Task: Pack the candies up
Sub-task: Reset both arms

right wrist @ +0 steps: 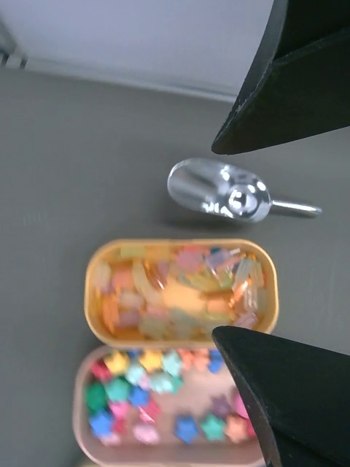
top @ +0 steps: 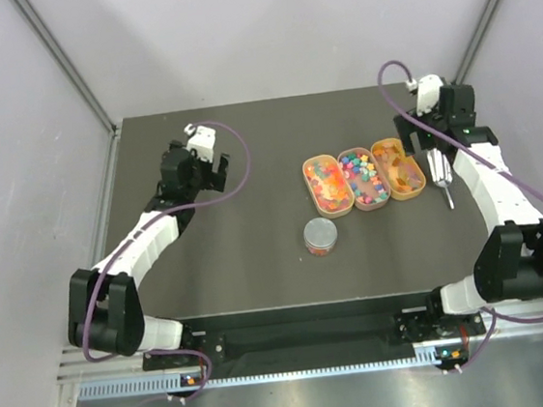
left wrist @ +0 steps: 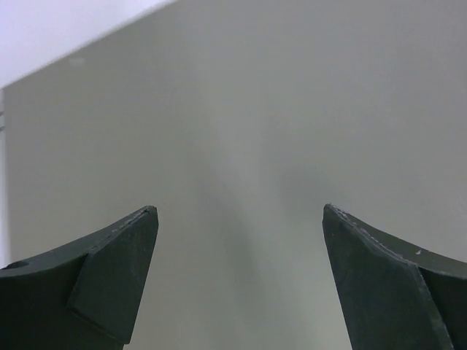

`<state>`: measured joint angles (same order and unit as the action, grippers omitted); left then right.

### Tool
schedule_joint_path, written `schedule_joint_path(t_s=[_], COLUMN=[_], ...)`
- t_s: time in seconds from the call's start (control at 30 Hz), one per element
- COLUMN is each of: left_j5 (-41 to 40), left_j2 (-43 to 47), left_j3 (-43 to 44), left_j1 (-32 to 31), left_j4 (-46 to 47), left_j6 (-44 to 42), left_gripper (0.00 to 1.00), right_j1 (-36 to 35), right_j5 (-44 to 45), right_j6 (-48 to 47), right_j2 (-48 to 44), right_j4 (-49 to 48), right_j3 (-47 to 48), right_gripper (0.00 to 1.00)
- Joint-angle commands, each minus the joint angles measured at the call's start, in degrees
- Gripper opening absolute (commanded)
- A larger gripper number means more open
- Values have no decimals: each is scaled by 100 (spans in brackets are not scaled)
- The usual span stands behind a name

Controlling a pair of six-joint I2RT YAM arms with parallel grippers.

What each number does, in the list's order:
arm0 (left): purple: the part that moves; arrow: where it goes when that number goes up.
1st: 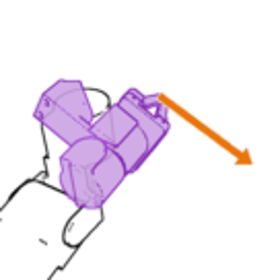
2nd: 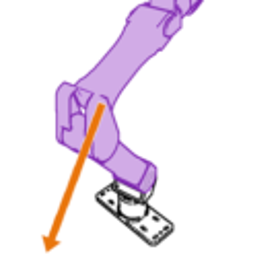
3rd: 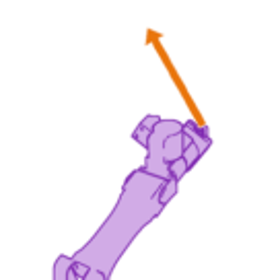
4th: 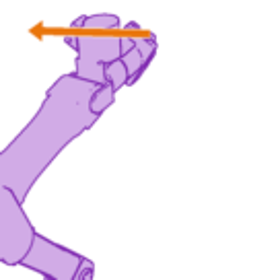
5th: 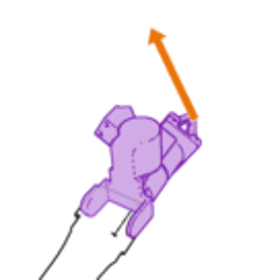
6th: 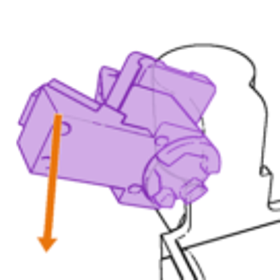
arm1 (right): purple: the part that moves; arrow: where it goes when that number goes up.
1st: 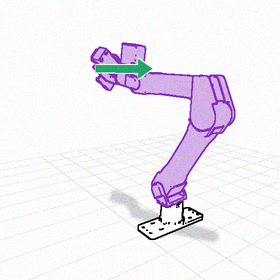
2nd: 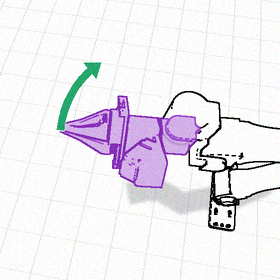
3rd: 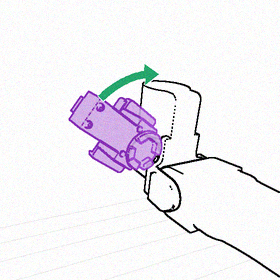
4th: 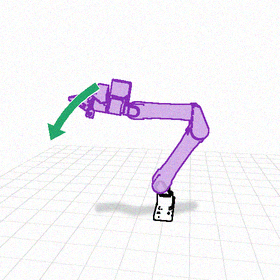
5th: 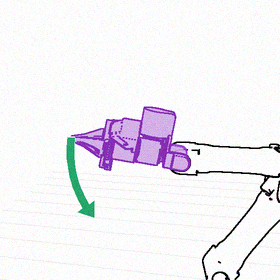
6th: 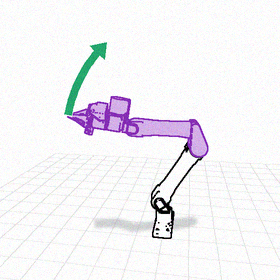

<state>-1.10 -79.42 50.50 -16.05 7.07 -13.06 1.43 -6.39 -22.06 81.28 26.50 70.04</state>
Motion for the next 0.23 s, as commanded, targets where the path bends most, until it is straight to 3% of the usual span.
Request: schedule_joint_path(t_s=[0.0,0.2], left_j5=[-531,-286], left_j2=[146,392], left_j3=[451,303], left_j1=[234,383], left_j4=[541,462], left_j6=[321,409], left_gripper=[99,99], right_j1=[147,147], right_j5=[1184,1202], right_j6=[1214,1441], right_j2=[-480,-657], right_j4=[-813,-734], right_j3=[238,185], right_gripper=[100,100])
